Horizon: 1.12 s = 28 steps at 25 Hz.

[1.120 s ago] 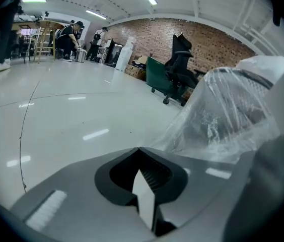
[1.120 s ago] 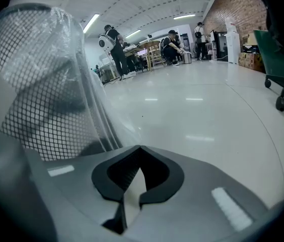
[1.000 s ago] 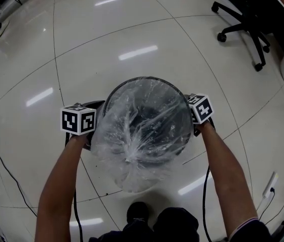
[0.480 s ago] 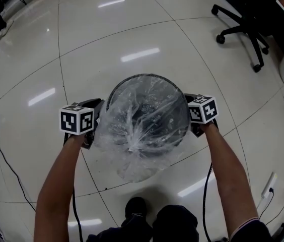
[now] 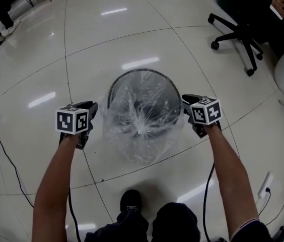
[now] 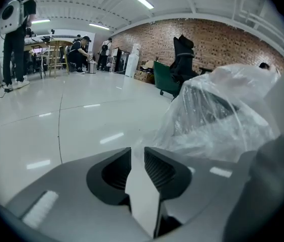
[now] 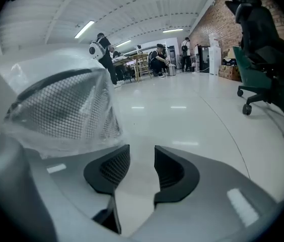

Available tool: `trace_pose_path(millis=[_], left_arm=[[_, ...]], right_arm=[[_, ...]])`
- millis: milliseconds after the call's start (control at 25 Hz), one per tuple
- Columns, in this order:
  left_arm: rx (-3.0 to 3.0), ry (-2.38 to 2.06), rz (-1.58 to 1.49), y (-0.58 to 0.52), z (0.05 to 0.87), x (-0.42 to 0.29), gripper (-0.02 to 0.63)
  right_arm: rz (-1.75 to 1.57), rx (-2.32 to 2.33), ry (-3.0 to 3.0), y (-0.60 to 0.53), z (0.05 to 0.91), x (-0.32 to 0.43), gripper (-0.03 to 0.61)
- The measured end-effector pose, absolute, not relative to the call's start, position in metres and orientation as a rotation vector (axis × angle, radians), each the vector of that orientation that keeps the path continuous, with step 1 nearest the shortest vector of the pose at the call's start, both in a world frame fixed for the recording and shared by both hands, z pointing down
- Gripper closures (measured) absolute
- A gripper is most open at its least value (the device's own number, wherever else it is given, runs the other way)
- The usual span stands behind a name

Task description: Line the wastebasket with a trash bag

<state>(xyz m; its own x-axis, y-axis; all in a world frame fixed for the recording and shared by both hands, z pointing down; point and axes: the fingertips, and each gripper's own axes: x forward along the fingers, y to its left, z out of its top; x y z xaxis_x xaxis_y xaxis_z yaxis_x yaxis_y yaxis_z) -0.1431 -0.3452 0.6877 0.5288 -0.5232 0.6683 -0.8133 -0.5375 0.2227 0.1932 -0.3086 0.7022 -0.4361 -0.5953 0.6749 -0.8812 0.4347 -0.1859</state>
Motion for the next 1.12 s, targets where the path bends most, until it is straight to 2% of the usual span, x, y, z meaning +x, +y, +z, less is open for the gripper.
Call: trace_pose_path(millis=[360,1120], left_arm=[[2.202,-1.117,0.774,-0.286,0.692,-0.162,0.534],[2.233,-1.133,0.794,-0.193,0.667,-0.150,0.512]], right_arm=[[0.644,1.263,-2.161,-0.262,0.670,0.202,0.437],[0.554,1.260,-2.164,-0.165,0.631,0.206,0.437]])
